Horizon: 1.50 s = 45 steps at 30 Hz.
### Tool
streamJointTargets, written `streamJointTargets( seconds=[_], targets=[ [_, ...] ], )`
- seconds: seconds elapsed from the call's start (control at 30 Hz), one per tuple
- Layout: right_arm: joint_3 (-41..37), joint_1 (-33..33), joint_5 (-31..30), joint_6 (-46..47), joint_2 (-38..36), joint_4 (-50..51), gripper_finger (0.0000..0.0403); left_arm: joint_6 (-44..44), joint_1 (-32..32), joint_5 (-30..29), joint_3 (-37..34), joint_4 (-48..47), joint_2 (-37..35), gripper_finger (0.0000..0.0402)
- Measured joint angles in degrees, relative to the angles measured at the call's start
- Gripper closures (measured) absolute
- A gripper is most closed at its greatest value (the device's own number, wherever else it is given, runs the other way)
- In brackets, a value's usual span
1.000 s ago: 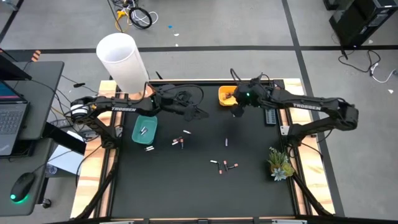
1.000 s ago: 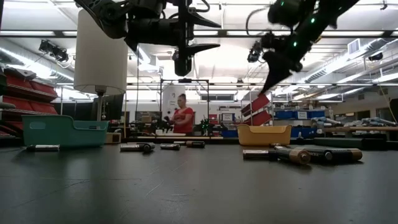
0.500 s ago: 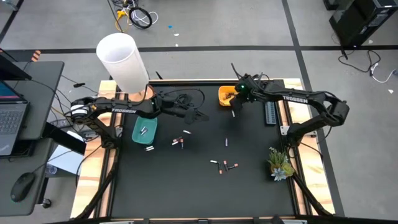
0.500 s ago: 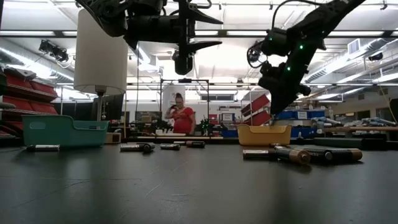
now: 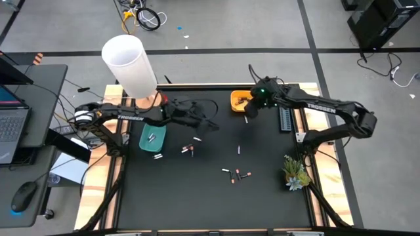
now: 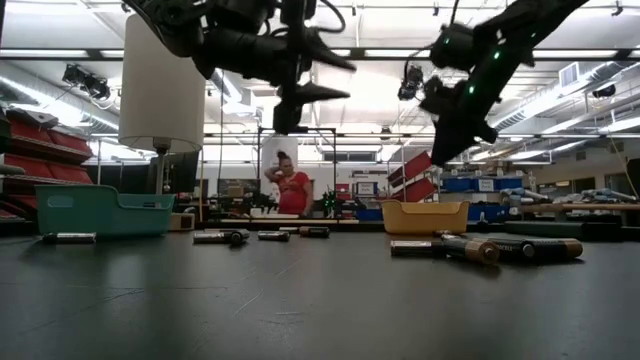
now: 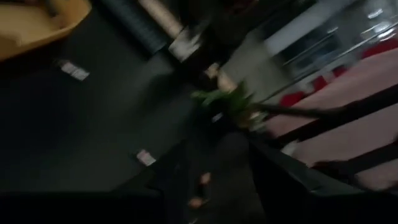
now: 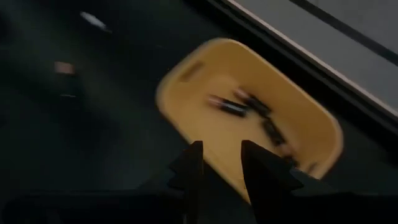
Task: Sort batteries
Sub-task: Put the silver battery into the green bin
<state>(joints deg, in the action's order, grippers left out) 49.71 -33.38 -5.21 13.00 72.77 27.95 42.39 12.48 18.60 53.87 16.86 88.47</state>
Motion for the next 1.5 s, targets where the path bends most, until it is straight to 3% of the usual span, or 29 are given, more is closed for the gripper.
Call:
streamJointTargets(
  seconds=[0.3,0.63,0.9,1.1,1.27,1.5],
  targets=[
    [0.0,5.9,10.1,11.2,-5.6,6.6,0.0293,-5.3,-7.9,-14.2,0.0,-13.3,-0.1,0.0245],
    [0.0,15.3,7.8,19.1,-4.5,12.6,0.0298,-3.3,-18.1,-32.0,0.0,-14.1,-0.6,0.0245],
    [0.0,26.3,3.5,18.1,-4.5,1.4,0.0300,-0.2,-21.6,-38.8,0.0,-16.7,-4.6,0.0246],
    [0.0,32.1,0.4,18.1,-2.8,-11.3,0.0323,0.1,-21.6,-37.6,0.0,-28.7,-7.6,0.0246],
    [0.0,36.0,0.3,21.8,-2.2,-12.9,0.0342,3.7,-21.9,-29.2,0.0,-42.2,-7.6,0.0246],
    [0.0,43.2,-2.5,23.9,-2.1,-13.3,0.0347,4.6,-31.1,-32.1,0.0,-57.4,-7.5,0.0246]
  ],
)
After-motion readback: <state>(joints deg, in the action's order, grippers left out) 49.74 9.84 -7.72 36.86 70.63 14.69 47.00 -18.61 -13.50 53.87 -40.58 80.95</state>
